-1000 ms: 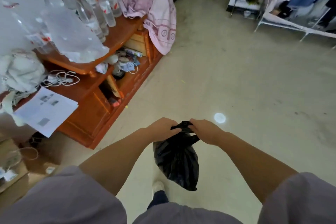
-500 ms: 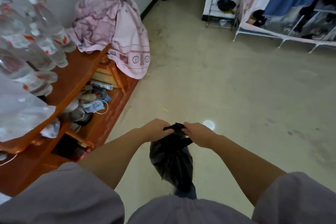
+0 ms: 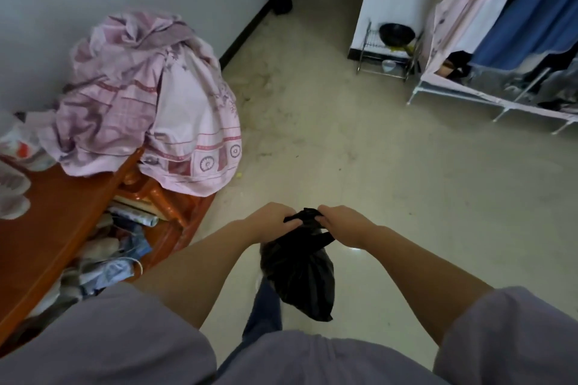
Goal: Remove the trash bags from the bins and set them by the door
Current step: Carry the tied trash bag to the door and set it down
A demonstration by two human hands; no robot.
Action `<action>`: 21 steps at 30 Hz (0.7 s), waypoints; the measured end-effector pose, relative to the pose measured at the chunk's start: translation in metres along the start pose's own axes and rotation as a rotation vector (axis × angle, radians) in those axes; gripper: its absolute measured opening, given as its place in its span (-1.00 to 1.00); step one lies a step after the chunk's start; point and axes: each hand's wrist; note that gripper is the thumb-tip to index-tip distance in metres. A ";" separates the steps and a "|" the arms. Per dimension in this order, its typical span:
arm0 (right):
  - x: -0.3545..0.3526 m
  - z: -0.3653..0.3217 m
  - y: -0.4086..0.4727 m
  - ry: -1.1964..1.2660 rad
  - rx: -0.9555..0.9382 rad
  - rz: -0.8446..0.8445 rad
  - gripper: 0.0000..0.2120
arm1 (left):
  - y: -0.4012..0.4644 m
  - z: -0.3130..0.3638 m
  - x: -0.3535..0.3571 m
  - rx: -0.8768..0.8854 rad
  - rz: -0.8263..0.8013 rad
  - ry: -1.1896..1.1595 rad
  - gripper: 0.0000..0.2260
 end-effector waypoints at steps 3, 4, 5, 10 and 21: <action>-0.051 0.015 0.067 0.008 0.032 0.029 -0.81 | 0.074 -0.020 -0.053 0.035 0.000 0.027 -0.67; -0.070 0.018 0.088 0.010 0.042 0.038 -0.81 | 0.096 -0.024 -0.072 0.040 0.010 0.028 -0.66; -0.090 0.022 0.108 0.011 0.049 0.044 -0.81 | 0.117 -0.027 -0.092 0.047 0.018 0.028 -0.65; -0.170 0.053 0.196 0.019 0.087 0.083 -0.82 | 0.223 -0.036 -0.176 0.112 -0.013 0.046 -0.70; -0.340 0.185 0.406 -0.012 0.034 0.092 -0.81 | 0.485 -0.045 -0.305 0.028 0.021 0.032 -0.69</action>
Point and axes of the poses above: each hand's wrist, its own y-axis towards the middle knuckle, its own x-axis out of the palm, z = x × y
